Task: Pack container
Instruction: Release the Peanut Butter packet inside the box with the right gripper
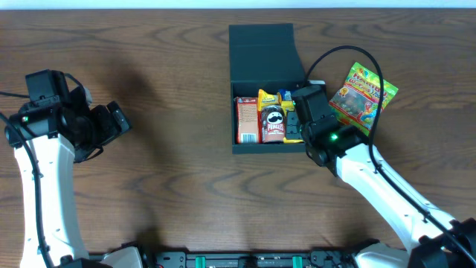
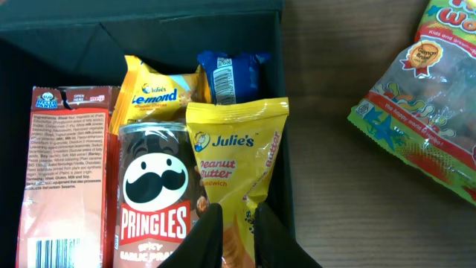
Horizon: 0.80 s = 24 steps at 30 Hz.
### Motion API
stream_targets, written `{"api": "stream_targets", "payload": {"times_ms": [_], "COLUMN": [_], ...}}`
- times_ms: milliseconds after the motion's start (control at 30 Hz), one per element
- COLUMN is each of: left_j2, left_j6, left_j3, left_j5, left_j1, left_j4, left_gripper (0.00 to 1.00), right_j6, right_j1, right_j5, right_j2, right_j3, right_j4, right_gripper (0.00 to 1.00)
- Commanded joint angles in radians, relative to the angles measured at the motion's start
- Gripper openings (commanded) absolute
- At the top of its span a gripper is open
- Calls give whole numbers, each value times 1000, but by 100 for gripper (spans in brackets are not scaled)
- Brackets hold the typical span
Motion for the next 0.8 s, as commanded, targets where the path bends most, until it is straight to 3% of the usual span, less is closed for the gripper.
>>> {"api": "stream_targets", "payload": {"times_ms": [0,33,767], "left_j2": [5,5,5], "left_j6": [7,7,7], "left_j3": [-5,-5,-5], "left_j5": [-1,-1,0], "left_j1": [5,5,5], "left_j4": [-1,-1,-1], "left_gripper": [95,95,95], "right_j6": [5,5,5], "right_j1": [-4,-4,-5], "right_j5": [1,-2,-12], "right_j2": [-11,-11,194], "right_j3": [2,2,-32], "right_j4": [2,2,96], "right_gripper": [7,2,2]}}
